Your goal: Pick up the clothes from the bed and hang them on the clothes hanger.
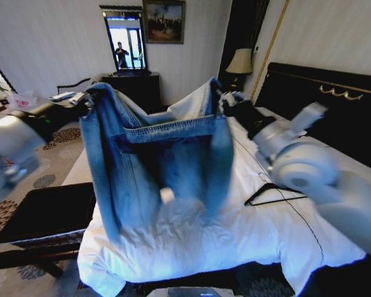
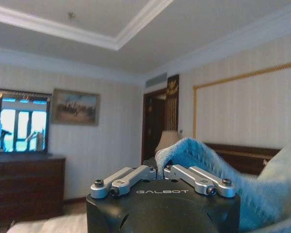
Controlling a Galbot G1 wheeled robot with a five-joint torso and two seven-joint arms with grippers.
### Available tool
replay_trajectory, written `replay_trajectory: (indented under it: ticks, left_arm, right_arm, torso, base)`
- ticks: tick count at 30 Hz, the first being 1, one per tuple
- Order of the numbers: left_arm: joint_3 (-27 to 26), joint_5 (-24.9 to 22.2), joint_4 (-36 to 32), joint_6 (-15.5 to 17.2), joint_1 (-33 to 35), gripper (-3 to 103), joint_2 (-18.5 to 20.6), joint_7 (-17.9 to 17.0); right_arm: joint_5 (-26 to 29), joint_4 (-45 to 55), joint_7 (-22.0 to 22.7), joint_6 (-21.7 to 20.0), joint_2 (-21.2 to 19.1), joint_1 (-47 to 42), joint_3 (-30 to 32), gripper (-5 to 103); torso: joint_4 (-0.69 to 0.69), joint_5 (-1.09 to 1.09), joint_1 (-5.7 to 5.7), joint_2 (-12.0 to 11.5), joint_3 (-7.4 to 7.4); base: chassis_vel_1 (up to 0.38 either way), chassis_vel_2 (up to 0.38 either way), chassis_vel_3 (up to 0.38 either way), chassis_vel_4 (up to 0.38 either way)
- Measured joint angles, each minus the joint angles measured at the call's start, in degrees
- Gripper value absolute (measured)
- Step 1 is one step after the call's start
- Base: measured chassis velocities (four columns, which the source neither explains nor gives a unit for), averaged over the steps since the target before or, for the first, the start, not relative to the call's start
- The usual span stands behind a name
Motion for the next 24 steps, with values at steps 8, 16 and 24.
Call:
replay_trajectory:
  ticks: [8,16,24]
  left_arm:
    - [18.64,17.67,3.82,2.91,7.6,2,-12.65,2.78]
    - [45.18,49.57,34.56,-5.56,5.9,2,-36.78,15.1]
    - [50.05,53.36,55.15,-10.23,-8.34,2,-44.66,16.19]
  right_arm:
    - [-5.52,-7.35,3.93,-3.82,5.74,-11.85,-5.61,1]
    - [-19.33,-32.6,4.05,-5.43,18.0,-23.06,-16.69,1]
    - [-26.86,-57.43,-4.41,0.58,30.01,-17.09,-20.8,1]
  torso:
    - [-0.02,0.07,0.08,-0.04,0.06]
    - [-0.05,0.04,0.04,-0.04,0.04]
    - [-0.03,0.03,0.09,-0.05,0.06]
  base:
    - [0.0,0.0,0.0,0.0]
    - [0.0,0.0,0.0,0.0]
    - [0.0,0.0,0.0,0.0]
